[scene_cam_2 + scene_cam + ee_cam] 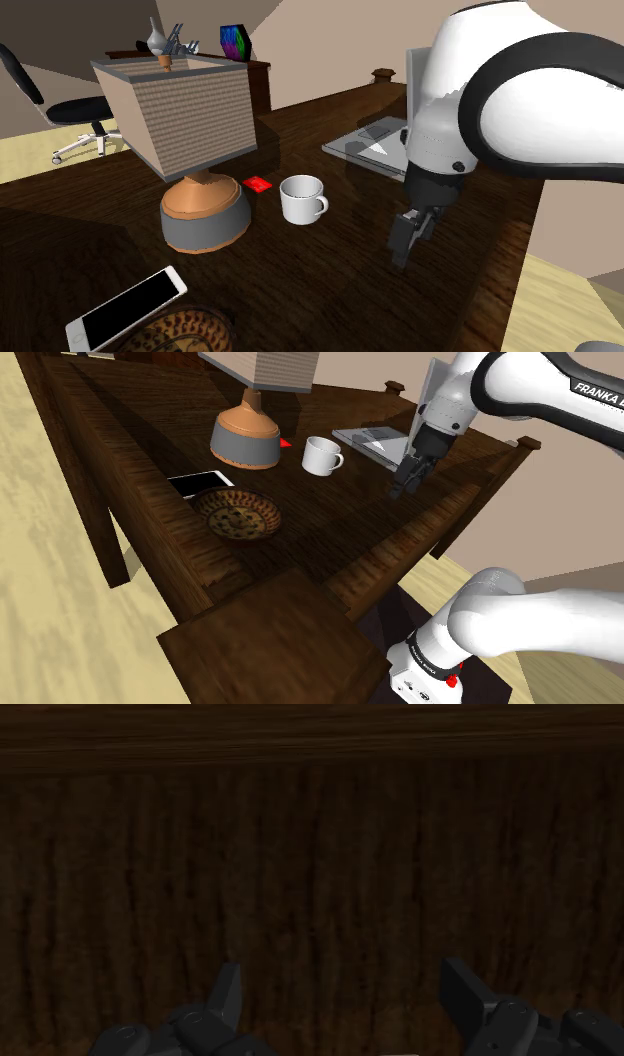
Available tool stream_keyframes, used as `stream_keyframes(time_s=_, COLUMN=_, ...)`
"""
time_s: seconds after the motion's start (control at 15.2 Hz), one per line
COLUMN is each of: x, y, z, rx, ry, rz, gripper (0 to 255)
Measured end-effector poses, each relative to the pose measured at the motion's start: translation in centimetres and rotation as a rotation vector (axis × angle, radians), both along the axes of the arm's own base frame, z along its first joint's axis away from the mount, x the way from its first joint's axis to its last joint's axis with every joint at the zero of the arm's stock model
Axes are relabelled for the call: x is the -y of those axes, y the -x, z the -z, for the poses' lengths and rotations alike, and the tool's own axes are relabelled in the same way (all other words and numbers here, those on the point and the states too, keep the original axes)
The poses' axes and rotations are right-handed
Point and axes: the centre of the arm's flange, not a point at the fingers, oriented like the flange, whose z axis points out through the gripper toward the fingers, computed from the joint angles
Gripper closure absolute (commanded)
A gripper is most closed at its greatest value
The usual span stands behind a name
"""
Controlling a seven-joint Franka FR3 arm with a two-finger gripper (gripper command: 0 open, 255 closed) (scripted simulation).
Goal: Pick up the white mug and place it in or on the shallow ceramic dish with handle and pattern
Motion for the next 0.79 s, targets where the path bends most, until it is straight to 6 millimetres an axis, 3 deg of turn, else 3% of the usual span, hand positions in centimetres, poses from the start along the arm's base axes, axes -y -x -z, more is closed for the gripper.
stream_keyframes(time_s=0.2, x=0.0, y=-1.7, z=0.0, rx=0.000, ry=0.000, rz=0.002, gripper=0)
stream_keyframes(time_s=0.79, x=1.7, y=-13.1, z=-0.4, rx=-0.005, ry=0.003, rz=0.019, gripper=0)
